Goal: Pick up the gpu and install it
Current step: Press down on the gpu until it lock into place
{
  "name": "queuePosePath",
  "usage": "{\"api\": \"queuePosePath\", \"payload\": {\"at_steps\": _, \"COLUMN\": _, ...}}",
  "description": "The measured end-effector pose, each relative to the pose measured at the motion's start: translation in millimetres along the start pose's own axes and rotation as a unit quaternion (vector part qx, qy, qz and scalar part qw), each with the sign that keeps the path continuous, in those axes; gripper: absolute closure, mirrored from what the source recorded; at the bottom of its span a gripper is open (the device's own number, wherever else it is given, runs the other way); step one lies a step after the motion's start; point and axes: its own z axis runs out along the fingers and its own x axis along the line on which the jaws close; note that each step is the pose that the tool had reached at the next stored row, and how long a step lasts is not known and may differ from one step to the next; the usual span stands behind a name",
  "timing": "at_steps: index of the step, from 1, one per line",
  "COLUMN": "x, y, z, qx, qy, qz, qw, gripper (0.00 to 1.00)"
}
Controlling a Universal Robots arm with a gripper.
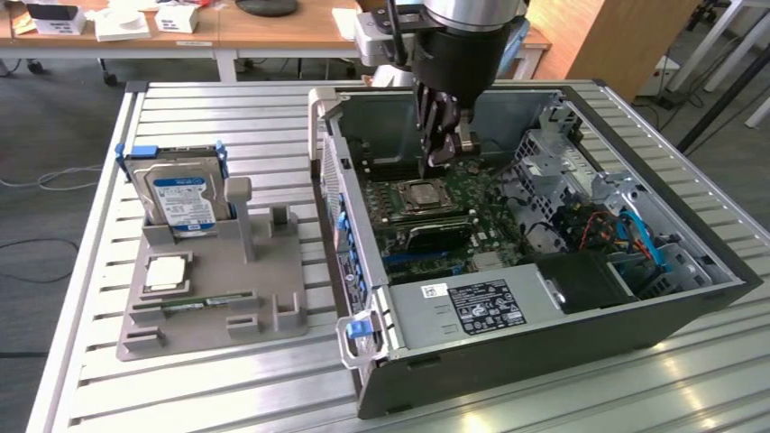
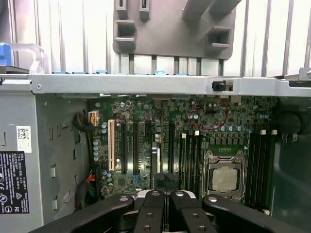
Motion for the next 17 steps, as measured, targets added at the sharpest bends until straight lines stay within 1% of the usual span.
{"api": "queuePosePath", "payload": {"at_steps": 1, "x": 0.0, "y": -0.7, "z": 0.0, "qx": -0.0015, "qy": 0.0001, "qz": 0.0, "qw": 1.0, "gripper": 0.89}}
{"api": "queuePosePath", "payload": {"at_steps": 2, "x": 0.0, "y": -1.8, "z": 0.1, "qx": -0.004, "qy": 0.0, "qz": 0.0, "qw": 1.0, "gripper": 0.89}}
{"api": "queuePosePath", "payload": {"at_steps": 6, "x": 0.0, "y": -6.5, "z": 0.4, "qx": -0.0151, "qy": 0.0001, "qz": 0.001, "qw": 0.9999, "gripper": 0.89}}
{"api": "queuePosePath", "payload": {"at_steps": 9, "x": -0.1, "y": -10.6, "z": 0.9, "qx": -0.0257, "qy": 0.0, "qz": 0.001, "qw": 0.9997, "gripper": 0.89}}
{"api": "queuePosePath", "payload": {"at_steps": 10, "x": -0.1, "y": -11.9, "z": 1.1, "qx": -0.0293, "qy": -0.0005, "qz": 0.001, "qw": 0.9996, "gripper": 0.89}}
{"api": "queuePosePath", "payload": {"at_steps": 11, "x": 0.0, "y": -13.4, "z": 1.3, "qx": -0.033, "qy": -0.0015, "qz": 0.001, "qw": 0.9995, "gripper": 0.89}}
{"api": "queuePosePath", "payload": {"at_steps": 12, "x": 0.2, "y": -14.6, "z": 1.4, "qx": -0.0359, "qy": -0.0028, "qz": 0.001, "qw": 0.9994, "gripper": 0.89}}
{"api": "queuePosePath", "payload": {"at_steps": 13, "x": 0.3, "y": -15.4, "z": 1.4, "qx": -0.0376, "qy": -0.0043, "qz": 0.001, "qw": 0.9993, "gripper": 0.89}}
{"api": "queuePosePath", "payload": {"at_steps": 14, "x": 0.3, "y": -15.6, "z": 1.5, "qx": -0.038, "qy": -0.0049, "qz": 0.002, "qw": 0.9993, "gripper": 0.89}}
{"api": "queuePosePath", "payload": {"at_steps": 17, "x": 0.2, "y": -15.6, "z": 2.2, "qx": -0.0379, "qy": -0.0052, "qz": 0.002, "qw": 0.9993, "gripper": 0.89}}
